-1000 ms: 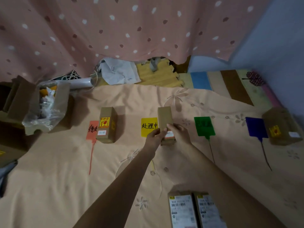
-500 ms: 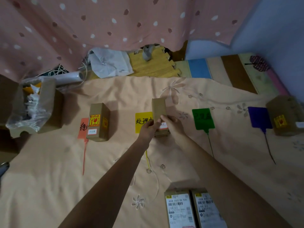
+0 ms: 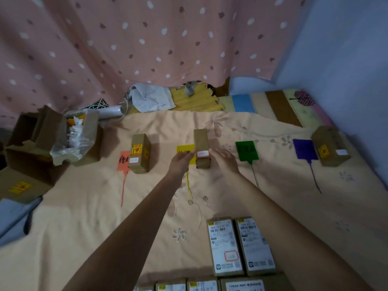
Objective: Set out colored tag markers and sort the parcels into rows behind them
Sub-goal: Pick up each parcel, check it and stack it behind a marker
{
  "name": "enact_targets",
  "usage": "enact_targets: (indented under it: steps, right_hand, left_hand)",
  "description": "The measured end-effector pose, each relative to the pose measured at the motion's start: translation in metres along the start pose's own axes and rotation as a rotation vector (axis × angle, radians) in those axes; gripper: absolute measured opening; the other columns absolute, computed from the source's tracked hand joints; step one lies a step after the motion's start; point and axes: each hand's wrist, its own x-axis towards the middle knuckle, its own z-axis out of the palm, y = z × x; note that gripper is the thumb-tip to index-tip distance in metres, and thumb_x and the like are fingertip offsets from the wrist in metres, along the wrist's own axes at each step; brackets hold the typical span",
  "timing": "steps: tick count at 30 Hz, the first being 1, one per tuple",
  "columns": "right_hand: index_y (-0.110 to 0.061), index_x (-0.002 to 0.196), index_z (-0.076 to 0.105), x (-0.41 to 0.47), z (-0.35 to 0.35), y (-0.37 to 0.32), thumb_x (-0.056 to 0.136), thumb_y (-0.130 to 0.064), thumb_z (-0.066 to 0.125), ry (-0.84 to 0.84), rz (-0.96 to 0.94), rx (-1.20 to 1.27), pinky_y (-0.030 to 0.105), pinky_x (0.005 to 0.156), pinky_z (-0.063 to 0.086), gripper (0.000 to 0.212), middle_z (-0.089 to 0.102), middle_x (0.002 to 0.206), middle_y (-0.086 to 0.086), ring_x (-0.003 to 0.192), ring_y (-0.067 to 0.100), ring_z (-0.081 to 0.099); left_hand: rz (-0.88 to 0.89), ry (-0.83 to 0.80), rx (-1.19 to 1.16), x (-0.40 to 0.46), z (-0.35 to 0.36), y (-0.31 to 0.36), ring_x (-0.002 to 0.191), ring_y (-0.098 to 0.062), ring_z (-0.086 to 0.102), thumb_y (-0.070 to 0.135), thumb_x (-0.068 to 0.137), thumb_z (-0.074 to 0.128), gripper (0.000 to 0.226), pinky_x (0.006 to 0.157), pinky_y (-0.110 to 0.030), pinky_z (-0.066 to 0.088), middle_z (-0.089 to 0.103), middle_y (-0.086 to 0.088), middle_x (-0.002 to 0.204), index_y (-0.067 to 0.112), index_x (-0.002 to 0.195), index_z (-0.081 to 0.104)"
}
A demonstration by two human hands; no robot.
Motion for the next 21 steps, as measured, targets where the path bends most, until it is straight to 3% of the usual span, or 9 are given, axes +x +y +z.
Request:
enact_targets:
  steps: [3, 6, 9, 13, 18, 21]
  right_hand:
    - [-0.015, 0.128, 0.062, -0.036, -0.007, 0.005, 0.085, -0.046, 0.068, 0.026, -0.019, 0.028, 0.025, 0.091, 0.041, 0.053, 0.062, 0.131, -0.002, 0.120, 0.016, 0.057]
    - [-0.019, 0.115, 0.068, -0.073, -0.010, 0.018, 0.080, -0.048, 0.071, 0.068, -0.030, 0.046, 0.037, 0.096, 0.049, 0.046, 0.068, 0.116, -0.004, 0.109, 0.017, 0.062]
    - [-0.024, 0.111, 0.068, -0.108, -0.011, 0.034, 0.076, -0.051, 0.071, 0.086, -0.026, 0.027, 0.042, 0.098, 0.051, 0.045, 0.069, 0.115, -0.004, 0.109, 0.019, 0.063]
    - [-0.022, 0.119, 0.065, -0.150, -0.013, 0.065, 0.083, -0.046, 0.069, 0.081, 0.005, -0.115, 0.040, 0.098, 0.051, 0.043, 0.067, 0.120, -0.001, 0.111, 0.021, 0.062]
    - [-0.017, 0.123, 0.061, -0.188, -0.016, 0.100, 0.085, -0.041, 0.067, 0.102, 0.055, -0.282, 0.033, 0.089, 0.048, 0.045, 0.060, 0.113, -0.002, 0.111, 0.021, 0.059]
    - [-0.018, 0.118, 0.061, -0.199, -0.020, 0.115, 0.087, -0.032, 0.063, 0.097, 0.065, -0.393, 0.030, 0.080, 0.044, 0.033, 0.061, 0.106, -0.003, 0.103, 0.022, 0.061]
  left_hand:
    - [-0.029, -0.032, -0.037, -0.030, -0.007, -0.004, 0.100, -0.023, 0.054, 0.037, 0.088, 0.065, 0.030, 0.088, -0.037, 0.043, 0.058, -0.006, 0.105, 0.013, 0.105, 0.057]
    - [-0.032, -0.087, -0.045, -0.060, -0.016, -0.015, 0.095, -0.023, 0.053, 0.033, 0.088, 0.065, 0.018, 0.083, -0.035, 0.042, 0.057, -0.004, 0.096, 0.018, 0.088, 0.056]
    - [-0.044, -0.120, -0.023, -0.089, -0.029, -0.033, 0.095, -0.022, 0.054, 0.035, 0.088, 0.065, 0.022, 0.083, -0.035, 0.043, 0.057, -0.005, 0.101, 0.016, 0.092, 0.055]
    - [-0.092, -0.142, 0.028, -0.119, -0.045, -0.067, 0.097, -0.023, 0.055, 0.036, 0.088, 0.064, 0.037, 0.082, -0.033, 0.046, 0.059, -0.007, 0.108, 0.009, 0.112, 0.058]
    - [-0.178, -0.164, 0.078, -0.146, -0.053, -0.107, 0.098, -0.024, 0.056, 0.035, 0.091, 0.061, 0.042, 0.084, -0.034, 0.048, 0.057, -0.009, 0.114, 0.005, 0.120, 0.055]
    - [-0.230, -0.197, 0.078, -0.155, -0.051, -0.128, 0.101, -0.024, 0.055, 0.033, 0.092, 0.060, 0.044, 0.084, -0.034, 0.048, 0.056, -0.010, 0.117, 0.003, 0.123, 0.053]
